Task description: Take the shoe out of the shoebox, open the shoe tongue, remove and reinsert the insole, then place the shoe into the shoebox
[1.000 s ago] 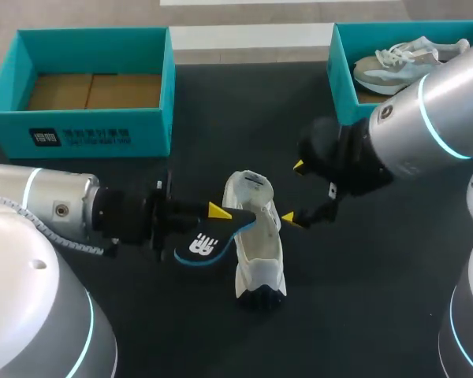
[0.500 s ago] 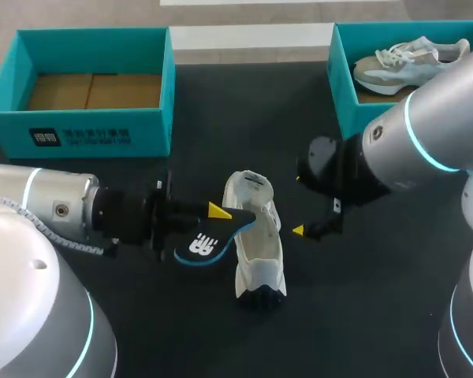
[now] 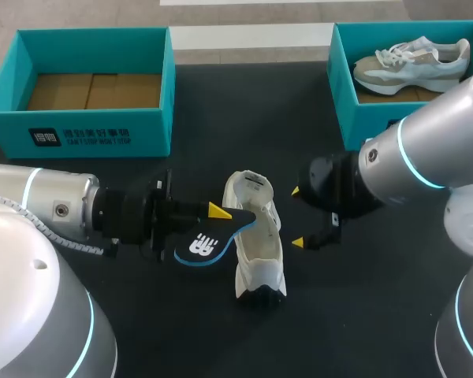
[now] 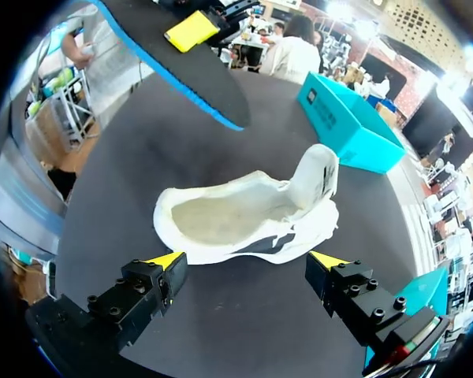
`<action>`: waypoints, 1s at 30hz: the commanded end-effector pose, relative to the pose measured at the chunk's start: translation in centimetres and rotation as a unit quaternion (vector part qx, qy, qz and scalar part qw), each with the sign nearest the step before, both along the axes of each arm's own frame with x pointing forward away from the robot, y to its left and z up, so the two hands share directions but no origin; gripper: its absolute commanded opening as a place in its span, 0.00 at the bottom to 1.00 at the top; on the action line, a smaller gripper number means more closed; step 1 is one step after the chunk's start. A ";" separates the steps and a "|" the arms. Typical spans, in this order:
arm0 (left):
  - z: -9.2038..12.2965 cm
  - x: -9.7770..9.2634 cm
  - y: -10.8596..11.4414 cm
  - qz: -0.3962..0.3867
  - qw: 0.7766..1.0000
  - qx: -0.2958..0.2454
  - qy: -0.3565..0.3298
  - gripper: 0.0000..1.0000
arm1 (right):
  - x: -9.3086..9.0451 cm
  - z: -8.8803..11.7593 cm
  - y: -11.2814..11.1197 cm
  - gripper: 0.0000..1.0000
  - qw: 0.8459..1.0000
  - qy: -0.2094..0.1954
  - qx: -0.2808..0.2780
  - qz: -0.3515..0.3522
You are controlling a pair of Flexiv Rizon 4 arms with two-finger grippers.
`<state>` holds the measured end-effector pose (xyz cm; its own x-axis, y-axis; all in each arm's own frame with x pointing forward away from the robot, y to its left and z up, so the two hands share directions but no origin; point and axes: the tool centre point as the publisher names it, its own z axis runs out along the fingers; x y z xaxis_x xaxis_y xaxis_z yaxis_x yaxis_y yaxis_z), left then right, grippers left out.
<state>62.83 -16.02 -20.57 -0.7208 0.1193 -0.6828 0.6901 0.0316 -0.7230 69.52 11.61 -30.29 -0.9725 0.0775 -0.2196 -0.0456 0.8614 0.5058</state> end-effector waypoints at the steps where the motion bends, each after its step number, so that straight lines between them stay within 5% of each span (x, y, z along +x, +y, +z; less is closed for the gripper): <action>1: 0.0 -0.3 0.0 0.002 1.000 0.000 -0.001 0.00 | 1.0 -3.1 0.9 1.00 1.000 -0.004 0.028 0.011; 30: -0.8 -1.0 -0.9 0.009 1.000 -0.017 0.006 0.00 | 1.4 -3.6 1.9 1.00 0.998 -0.001 0.023 0.051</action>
